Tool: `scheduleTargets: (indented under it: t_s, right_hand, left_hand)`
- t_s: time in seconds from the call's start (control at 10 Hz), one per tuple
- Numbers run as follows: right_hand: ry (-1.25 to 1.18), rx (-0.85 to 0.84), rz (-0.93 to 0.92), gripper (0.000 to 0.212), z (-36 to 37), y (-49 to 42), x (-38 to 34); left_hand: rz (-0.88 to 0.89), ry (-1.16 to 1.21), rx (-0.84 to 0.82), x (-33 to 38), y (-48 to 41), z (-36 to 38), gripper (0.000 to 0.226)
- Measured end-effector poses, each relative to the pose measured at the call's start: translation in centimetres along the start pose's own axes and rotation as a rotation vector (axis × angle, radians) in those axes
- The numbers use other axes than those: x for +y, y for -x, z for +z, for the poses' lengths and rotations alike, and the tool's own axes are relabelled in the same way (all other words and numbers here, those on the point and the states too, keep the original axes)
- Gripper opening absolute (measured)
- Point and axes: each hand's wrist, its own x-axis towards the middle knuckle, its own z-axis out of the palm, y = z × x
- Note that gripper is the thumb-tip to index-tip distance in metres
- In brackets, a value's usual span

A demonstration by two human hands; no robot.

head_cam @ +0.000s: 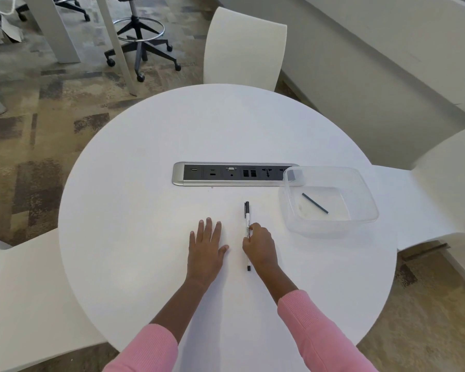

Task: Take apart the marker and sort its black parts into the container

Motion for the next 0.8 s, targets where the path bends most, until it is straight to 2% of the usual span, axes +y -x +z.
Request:
scheduleTargets:
  t_s: [0.4, 0.6, 0.8]
  right_hand:
    - [0.037, 0.011, -0.021, 0.022, 0.1, 0.2, 0.0]
    - [-0.035, 0.027, -0.009, 0.028, -0.1, 0.4, 0.6]
    - [0.028, 0.163, -0.094, 0.028, -0.6, 0.8, 2.7]
  left_hand:
    - [0.038, 0.01, 0.026, -0.5, -0.2, 1.7, 0.056]
    - [0.05, 0.056, 0.068, -0.7, -0.2, 2.1, 0.055]
    - [0.04, 0.029, 0.107, -0.9, -0.2, 2.6, 0.057]
